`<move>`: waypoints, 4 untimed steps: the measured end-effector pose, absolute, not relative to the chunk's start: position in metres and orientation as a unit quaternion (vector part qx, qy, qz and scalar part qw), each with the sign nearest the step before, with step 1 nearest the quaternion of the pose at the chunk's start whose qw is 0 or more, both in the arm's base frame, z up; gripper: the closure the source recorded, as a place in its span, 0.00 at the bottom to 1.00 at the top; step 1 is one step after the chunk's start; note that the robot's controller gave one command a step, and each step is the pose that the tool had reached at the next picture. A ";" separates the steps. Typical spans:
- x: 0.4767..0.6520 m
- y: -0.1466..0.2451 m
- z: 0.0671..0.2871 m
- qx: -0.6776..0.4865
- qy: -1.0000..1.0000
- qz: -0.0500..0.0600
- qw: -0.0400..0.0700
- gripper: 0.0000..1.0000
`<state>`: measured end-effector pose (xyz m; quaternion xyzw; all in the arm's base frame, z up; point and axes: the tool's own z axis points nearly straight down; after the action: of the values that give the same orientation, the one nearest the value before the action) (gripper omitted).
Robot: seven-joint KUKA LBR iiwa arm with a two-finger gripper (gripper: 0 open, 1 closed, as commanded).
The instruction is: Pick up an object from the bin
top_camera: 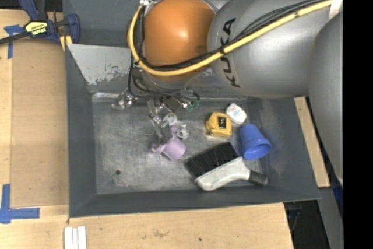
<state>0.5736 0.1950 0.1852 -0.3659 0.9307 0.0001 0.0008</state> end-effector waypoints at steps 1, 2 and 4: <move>0.568 0.203 0.179 -0.502 0.865 0.000 0.000 0.00; 0.568 0.174 0.149 -0.588 0.809 0.001 0.003 0.00; 0.552 0.125 0.152 -0.643 0.766 0.000 0.000 0.00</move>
Offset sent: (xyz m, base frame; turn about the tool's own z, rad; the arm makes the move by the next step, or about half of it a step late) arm -0.0061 -0.0520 -0.0616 -0.5265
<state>0.5523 0.1254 0.1518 -0.6426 0.7662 0.0001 0.0005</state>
